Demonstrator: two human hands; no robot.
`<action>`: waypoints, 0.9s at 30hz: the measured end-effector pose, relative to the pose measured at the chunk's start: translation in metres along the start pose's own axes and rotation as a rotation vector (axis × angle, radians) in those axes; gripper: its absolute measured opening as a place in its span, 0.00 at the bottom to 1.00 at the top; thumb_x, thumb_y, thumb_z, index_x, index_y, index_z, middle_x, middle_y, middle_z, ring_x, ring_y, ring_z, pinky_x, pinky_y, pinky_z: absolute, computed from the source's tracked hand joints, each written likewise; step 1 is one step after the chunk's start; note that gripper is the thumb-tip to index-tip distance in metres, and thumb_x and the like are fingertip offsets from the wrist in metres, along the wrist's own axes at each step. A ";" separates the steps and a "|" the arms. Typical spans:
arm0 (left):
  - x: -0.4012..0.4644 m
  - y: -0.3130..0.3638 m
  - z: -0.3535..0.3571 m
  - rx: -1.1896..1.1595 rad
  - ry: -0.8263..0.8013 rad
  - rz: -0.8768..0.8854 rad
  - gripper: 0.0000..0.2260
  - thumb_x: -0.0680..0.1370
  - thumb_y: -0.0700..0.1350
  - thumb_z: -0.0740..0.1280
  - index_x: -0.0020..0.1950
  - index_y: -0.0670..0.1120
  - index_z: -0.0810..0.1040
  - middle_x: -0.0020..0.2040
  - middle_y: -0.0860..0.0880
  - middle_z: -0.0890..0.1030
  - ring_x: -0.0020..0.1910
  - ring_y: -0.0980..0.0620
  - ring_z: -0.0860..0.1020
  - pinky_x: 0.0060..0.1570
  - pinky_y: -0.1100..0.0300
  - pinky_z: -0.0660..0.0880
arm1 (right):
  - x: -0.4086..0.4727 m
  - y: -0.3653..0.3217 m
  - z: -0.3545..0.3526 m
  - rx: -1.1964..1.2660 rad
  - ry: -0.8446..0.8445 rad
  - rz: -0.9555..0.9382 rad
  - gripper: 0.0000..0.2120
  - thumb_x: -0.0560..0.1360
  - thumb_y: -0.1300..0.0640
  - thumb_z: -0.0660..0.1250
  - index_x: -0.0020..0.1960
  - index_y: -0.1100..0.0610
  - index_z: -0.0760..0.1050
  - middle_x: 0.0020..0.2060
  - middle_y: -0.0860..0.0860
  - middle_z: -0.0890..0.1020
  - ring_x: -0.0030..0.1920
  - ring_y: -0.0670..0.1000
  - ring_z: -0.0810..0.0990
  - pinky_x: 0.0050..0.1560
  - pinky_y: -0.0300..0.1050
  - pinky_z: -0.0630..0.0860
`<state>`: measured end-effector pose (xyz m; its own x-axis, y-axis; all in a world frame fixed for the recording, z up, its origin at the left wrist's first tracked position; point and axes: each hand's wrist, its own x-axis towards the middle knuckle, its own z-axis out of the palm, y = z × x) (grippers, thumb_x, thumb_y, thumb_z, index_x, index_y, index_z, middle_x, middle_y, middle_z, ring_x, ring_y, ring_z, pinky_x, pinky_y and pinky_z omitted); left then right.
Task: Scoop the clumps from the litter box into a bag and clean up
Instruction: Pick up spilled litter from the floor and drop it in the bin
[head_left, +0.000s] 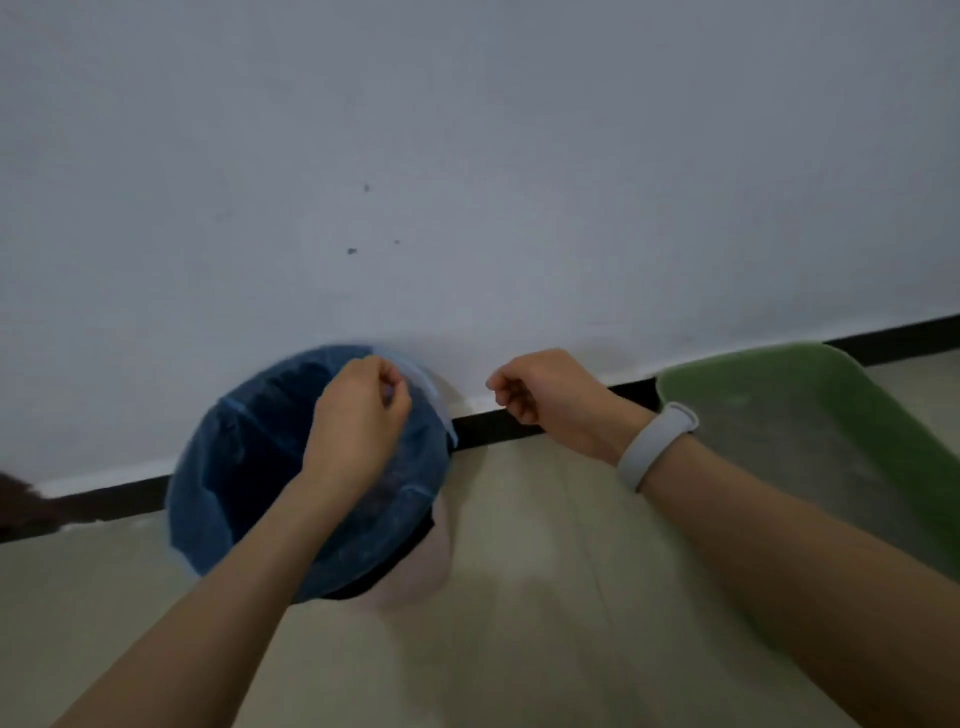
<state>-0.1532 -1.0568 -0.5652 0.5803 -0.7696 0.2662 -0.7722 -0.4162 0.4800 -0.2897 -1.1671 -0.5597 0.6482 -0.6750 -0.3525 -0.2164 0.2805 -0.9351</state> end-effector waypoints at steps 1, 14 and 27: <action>0.001 -0.017 -0.006 0.032 -0.001 -0.010 0.04 0.78 0.39 0.62 0.44 0.42 0.75 0.40 0.48 0.74 0.38 0.52 0.72 0.41 0.60 0.68 | 0.008 -0.007 0.022 0.017 -0.023 -0.004 0.10 0.75 0.66 0.58 0.36 0.63 0.73 0.30 0.55 0.73 0.28 0.49 0.68 0.28 0.37 0.64; -0.005 -0.042 0.018 0.169 -0.264 -0.128 0.24 0.80 0.53 0.57 0.74 0.50 0.57 0.77 0.47 0.47 0.75 0.45 0.40 0.70 0.40 0.44 | 0.041 0.003 0.030 -0.160 0.010 -0.270 0.12 0.81 0.60 0.54 0.61 0.61 0.71 0.54 0.56 0.78 0.42 0.51 0.77 0.40 0.41 0.77; -0.059 0.049 0.172 0.064 -0.325 0.270 0.15 0.73 0.45 0.61 0.57 0.42 0.78 0.54 0.44 0.78 0.55 0.45 0.77 0.53 0.53 0.72 | 0.055 0.200 -0.138 -0.651 0.255 -0.084 0.14 0.76 0.66 0.58 0.61 0.63 0.72 0.54 0.60 0.79 0.54 0.58 0.77 0.50 0.40 0.68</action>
<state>-0.2699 -1.1152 -0.7007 0.2516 -0.9633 0.0932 -0.9056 -0.2003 0.3739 -0.3980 -1.2419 -0.7707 0.5074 -0.8379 -0.2013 -0.6182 -0.1912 -0.7624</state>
